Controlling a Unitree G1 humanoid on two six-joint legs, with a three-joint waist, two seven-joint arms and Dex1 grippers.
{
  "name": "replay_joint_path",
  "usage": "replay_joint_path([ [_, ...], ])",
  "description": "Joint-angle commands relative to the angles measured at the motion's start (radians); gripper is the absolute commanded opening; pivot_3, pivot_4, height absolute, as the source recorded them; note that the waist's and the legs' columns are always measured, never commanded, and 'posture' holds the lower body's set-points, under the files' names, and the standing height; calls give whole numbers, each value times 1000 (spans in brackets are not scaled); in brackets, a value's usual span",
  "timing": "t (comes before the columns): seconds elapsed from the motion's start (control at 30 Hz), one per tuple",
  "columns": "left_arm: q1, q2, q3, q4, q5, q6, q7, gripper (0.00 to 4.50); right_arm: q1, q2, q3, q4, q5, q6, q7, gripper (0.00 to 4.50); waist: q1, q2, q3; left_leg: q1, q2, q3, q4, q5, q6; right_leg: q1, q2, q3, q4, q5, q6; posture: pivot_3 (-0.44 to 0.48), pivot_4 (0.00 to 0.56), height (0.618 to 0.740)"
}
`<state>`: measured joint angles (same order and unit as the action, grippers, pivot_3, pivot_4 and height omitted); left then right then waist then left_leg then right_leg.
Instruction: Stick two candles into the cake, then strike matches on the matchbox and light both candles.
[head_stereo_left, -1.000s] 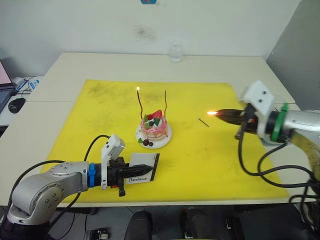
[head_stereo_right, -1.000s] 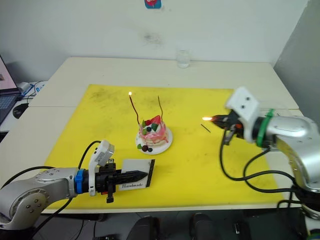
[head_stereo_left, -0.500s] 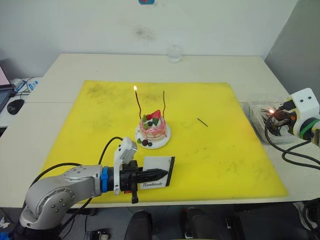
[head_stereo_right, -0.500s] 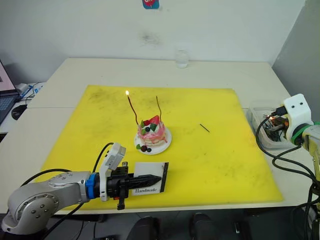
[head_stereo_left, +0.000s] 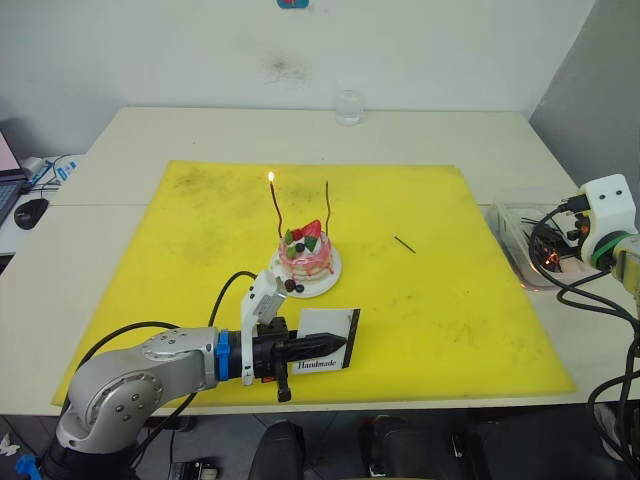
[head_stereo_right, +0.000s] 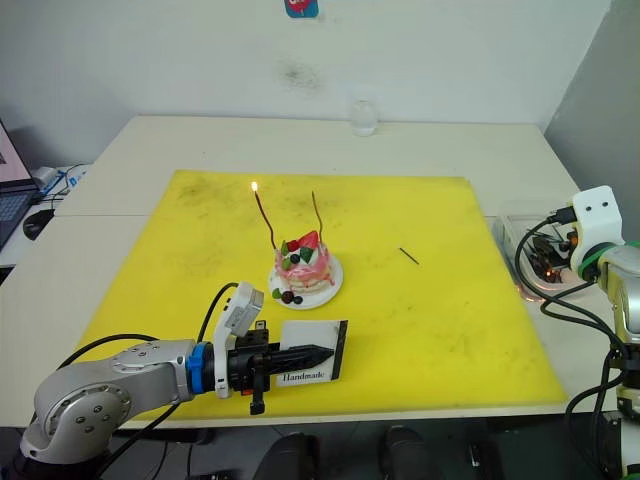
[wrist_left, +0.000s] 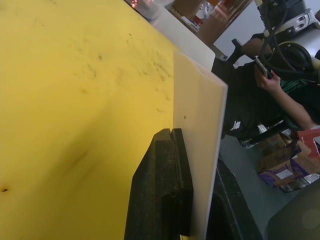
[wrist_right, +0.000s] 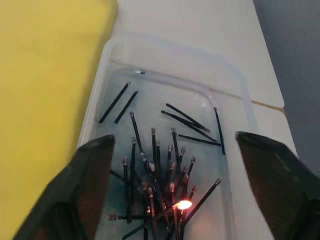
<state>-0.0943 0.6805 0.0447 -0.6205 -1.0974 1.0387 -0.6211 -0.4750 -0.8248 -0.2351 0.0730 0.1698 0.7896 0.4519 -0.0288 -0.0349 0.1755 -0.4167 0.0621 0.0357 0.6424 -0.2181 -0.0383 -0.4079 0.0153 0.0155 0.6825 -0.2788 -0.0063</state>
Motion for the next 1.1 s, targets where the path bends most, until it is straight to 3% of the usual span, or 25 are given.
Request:
replay_joint_path([
  [0.03,-10,-1,2,-11,-7,-19,-5,0,21,-19,-69,-127,11,-26,-7,4465,1,0,0,0,0,0,0,0,0,0,0,0,0,0,0,0,150,729],
  [0.27,7,21,31,-8,-4,-24,-10,0,77,-58,-117,-395,133,-34,141,4465,-1,1,0,0,0,0,0,0,0,0,0,0,0,0,0,0,150,729],
  [0.5,14,42,45,-10,-1,-26,-12,0,147,76,20,-545,213,-61,176,4465,0,0,0,1,1,-2,1,0,0,2,0,-2,0,0,0,0,150,729],
  [0.7,27,66,69,-6,-5,-23,-10,0,139,245,178,-409,115,-207,106,4465,0,1,0,1,1,-1,2,0,0,2,-1,-1,0,1,1,0,150,729],
  [1.1,26,72,76,-9,-8,-20,-1,0,46,405,301,-79,-19,-431,64,4465,1,1,0,1,1,-1,1,0,0,1,0,-1,0,1,1,0,150,729],
])
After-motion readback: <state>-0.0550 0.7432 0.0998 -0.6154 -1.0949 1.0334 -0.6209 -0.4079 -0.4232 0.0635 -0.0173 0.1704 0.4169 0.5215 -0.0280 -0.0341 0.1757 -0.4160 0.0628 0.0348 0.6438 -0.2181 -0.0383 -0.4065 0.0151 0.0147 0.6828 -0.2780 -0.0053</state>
